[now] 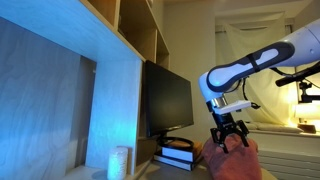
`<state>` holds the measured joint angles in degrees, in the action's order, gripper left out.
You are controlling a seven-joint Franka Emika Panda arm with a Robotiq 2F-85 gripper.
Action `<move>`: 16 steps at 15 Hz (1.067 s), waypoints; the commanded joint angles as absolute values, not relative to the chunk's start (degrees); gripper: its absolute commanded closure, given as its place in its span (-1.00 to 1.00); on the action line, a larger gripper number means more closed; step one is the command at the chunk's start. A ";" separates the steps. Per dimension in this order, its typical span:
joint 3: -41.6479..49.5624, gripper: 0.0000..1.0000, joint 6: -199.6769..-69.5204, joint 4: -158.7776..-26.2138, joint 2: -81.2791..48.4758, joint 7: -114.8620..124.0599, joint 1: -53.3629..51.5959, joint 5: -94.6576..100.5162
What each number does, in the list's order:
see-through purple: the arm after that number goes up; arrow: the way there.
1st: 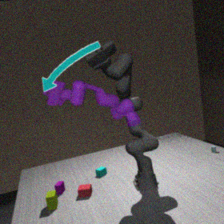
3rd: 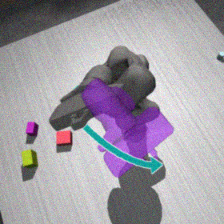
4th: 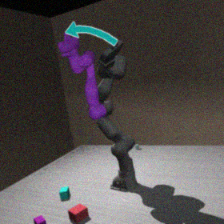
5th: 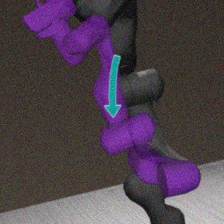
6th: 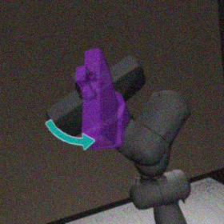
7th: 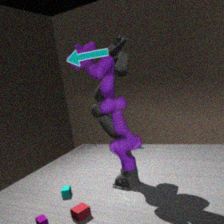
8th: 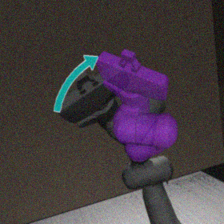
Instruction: Remove the towel on the bag, move the bag to the left , pick up the small bottle and put it in the bag
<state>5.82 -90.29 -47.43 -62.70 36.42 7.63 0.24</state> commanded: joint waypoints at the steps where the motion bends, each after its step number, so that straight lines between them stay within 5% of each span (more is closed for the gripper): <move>1: 5.75 -1.00 -95.30 -46.86 -64.49 39.58 7.60 -0.68; 10: 7.79 -1.00 -106.67 -48.85 -65.01 46.15 6.44 2.03; 11: 7.79 -0.50 -106.67 -48.98 -64.88 45.93 6.31 2.09; 13: 7.69 -0.35 -106.05 -49.51 -64.28 44.06 6.03 2.67; 16: 6.96 0.15 -104.45 -49.05 -63.84 42.56 6.40 2.19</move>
